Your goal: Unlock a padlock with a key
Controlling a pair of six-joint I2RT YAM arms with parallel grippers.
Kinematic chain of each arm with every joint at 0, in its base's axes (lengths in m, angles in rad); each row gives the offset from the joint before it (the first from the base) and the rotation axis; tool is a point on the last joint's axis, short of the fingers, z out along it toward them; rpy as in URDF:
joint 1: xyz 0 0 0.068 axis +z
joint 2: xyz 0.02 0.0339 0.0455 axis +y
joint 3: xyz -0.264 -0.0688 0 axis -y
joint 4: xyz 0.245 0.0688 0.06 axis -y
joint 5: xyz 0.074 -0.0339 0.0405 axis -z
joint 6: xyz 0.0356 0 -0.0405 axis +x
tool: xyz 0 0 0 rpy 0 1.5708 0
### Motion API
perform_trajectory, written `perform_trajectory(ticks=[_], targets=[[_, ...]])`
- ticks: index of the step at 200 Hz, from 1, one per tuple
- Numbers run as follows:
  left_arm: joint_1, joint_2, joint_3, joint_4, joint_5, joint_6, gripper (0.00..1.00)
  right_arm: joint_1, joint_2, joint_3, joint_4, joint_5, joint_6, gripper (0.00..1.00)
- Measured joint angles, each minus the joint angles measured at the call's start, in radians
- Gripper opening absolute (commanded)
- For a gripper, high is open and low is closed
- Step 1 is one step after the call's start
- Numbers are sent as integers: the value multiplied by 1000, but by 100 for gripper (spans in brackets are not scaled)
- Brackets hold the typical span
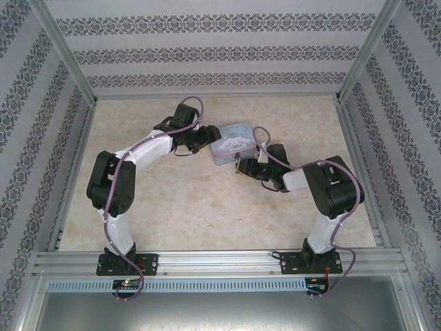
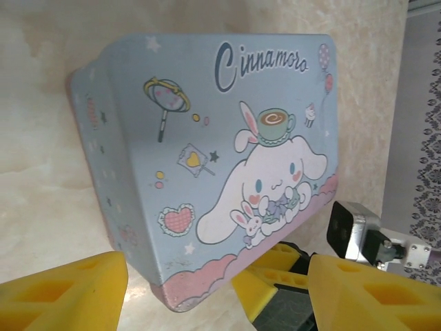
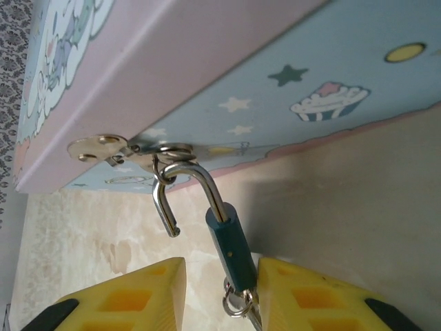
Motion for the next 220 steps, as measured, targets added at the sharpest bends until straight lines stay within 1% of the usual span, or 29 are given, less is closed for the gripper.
perform_trajectory(ticks=[51, 83, 95, 113, 156, 185, 220], targets=[[3, 13, 0, -11, -2, 18, 70, 8, 23, 18, 0, 7, -2, 26], [3, 13, 1, -12, -2, 21, 70, 8, 29, 18, 0, 10, -4, 19], [3, 14, 2, -13, -2, 21, 70, 8, 29, 18, 1, 11, -3, 14], [3, 21, 8, -13, -2, 21, 70, 8, 29, 18, 5, 13, -3, 12], [3, 25, 8, -14, -2, 26, 70, 8, 29, 18, 9, 25, 2, 1], [3, 25, 8, -22, -12, 50, 70, 8, 29, 15, 20, 35, 14, 0], [0, 29, 14, -65, -59, 93, 70, 8, 29, 0, 49, 45, 47, 0]])
